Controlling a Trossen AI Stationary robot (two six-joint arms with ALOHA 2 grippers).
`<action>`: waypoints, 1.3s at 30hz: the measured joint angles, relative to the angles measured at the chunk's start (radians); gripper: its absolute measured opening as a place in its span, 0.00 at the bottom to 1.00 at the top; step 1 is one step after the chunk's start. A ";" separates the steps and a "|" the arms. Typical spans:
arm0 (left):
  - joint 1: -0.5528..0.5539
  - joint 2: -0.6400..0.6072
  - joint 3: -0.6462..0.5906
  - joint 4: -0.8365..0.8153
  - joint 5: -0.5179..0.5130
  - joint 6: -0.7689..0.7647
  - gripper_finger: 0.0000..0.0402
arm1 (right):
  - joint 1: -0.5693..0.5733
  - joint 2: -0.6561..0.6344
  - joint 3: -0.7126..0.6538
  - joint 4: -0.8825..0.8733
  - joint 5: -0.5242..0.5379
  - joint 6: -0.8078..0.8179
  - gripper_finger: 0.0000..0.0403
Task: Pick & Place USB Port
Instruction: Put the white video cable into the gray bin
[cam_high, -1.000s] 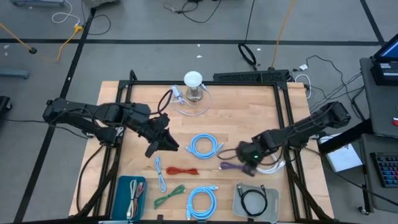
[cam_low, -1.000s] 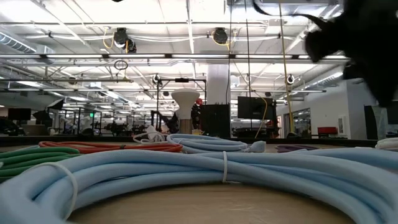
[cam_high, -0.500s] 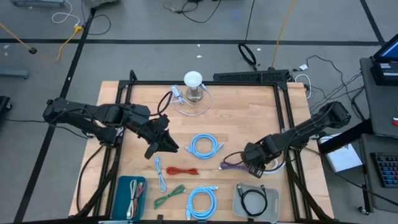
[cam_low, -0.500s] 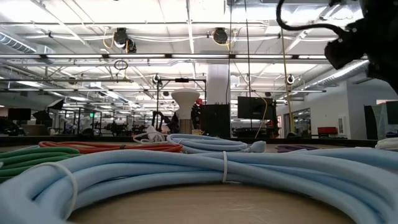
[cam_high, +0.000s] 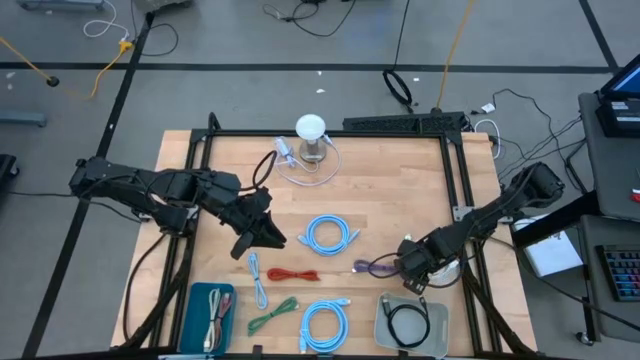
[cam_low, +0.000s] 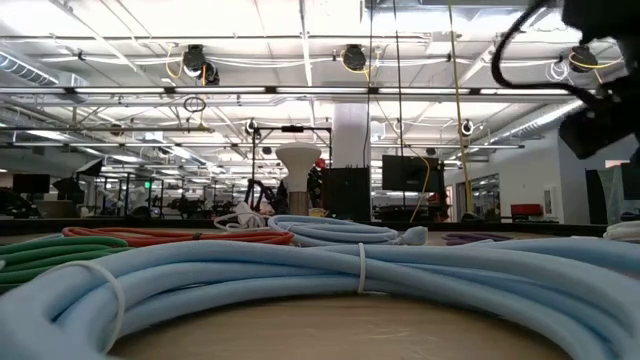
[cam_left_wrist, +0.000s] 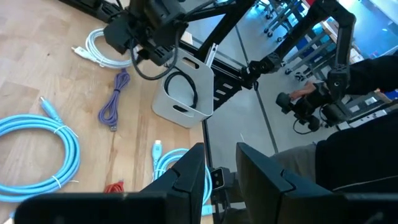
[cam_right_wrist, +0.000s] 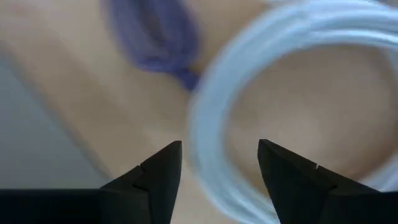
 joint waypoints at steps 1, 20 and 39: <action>0.000 0.000 0.000 0.000 0.000 0.000 0.23 | 0.004 0.000 -0.013 0.004 -0.001 0.001 0.49; 0.000 0.000 0.000 0.001 -0.008 0.000 0.23 | 0.024 0.002 0.041 -0.173 0.043 -0.036 0.08; 0.075 0.033 -0.287 0.456 -0.193 -0.518 0.23 | 0.169 0.075 0.720 -0.542 0.285 -0.034 0.08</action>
